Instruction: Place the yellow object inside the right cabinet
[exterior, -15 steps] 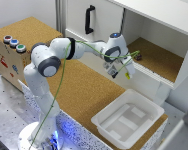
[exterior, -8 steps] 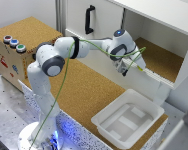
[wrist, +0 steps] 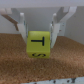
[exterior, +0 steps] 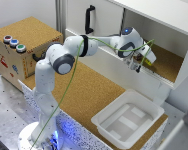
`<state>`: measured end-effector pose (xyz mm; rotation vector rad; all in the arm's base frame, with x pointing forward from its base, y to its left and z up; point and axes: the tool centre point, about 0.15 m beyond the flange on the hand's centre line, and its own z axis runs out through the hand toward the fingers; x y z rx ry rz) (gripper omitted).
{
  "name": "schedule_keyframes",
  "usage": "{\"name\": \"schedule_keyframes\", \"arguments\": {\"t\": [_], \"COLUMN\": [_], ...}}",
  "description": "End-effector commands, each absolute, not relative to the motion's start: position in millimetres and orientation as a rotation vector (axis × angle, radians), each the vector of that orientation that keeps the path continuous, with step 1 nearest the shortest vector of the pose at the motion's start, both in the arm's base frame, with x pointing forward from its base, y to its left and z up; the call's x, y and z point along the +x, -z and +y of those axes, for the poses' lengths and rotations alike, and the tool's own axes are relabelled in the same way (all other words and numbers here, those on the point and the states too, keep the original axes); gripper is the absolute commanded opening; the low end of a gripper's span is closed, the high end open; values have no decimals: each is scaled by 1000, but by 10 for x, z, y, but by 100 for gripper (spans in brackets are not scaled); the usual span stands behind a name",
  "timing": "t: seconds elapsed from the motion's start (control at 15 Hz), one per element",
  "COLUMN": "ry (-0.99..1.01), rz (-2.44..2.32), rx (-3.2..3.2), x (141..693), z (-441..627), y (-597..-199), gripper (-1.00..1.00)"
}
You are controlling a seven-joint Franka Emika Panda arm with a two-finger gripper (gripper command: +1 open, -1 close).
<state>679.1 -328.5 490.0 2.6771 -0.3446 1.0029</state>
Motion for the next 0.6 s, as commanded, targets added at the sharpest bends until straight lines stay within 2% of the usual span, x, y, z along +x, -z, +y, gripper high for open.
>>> {"name": "schedule_keyframes", "arguments": {"t": [0.0,0.27,0.53], "ry": [-1100,-1187,-1171], "rz": [-237,-193,-219], "rx": [2751,2728,2724], "x": [6872,6581,6374], "z": [-3357,-3148,-3066], "y": [-5035,-5278,-5259], "gripper": [100,100,100]}}
